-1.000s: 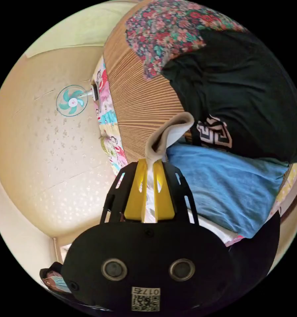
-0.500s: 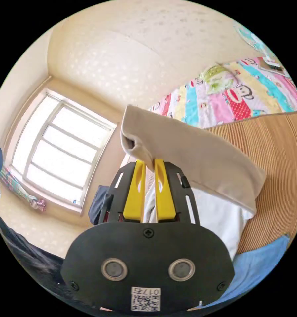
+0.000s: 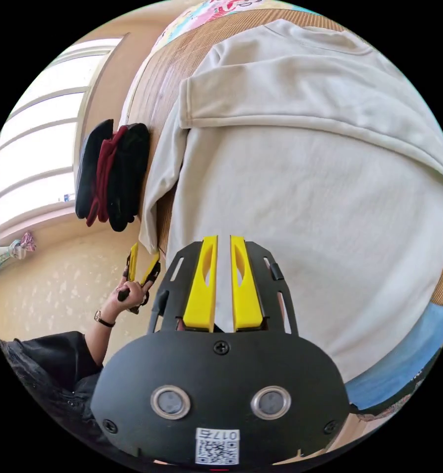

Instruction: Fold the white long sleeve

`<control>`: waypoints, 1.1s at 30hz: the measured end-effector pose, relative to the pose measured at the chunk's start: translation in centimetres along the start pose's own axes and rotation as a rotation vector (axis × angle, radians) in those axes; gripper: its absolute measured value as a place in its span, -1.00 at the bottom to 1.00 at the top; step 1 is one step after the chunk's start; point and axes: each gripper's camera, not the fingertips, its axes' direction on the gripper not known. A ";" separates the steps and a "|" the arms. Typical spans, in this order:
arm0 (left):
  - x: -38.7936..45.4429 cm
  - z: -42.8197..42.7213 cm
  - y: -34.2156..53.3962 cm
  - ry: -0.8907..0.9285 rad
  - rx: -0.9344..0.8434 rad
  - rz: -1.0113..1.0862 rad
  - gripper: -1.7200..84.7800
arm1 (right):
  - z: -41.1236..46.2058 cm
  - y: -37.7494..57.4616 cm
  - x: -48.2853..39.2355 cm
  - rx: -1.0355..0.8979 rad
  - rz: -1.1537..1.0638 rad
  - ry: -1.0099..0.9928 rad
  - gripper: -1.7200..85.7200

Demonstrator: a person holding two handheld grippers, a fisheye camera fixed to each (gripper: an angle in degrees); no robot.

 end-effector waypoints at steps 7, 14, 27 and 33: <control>7.4 -1.9 5.1 0.057 -0.185 0.389 -0.86 | -3.7 4.6 5.0 0.120 0.093 0.005 -0.85; 22.4 3.4 19.8 -0.071 -0.430 1.105 -0.86 | -6.2 -1.5 -2.6 0.362 -0.237 0.243 -0.68; 21.6 8.2 30.8 -0.191 -0.554 1.387 -0.85 | -8.9 -7.1 -3.7 0.548 -0.181 0.060 -0.86; 19.3 8.2 31.9 -0.141 -0.529 1.343 -0.85 | -5.2 -14.1 -4.2 0.334 -0.162 -0.128 -0.77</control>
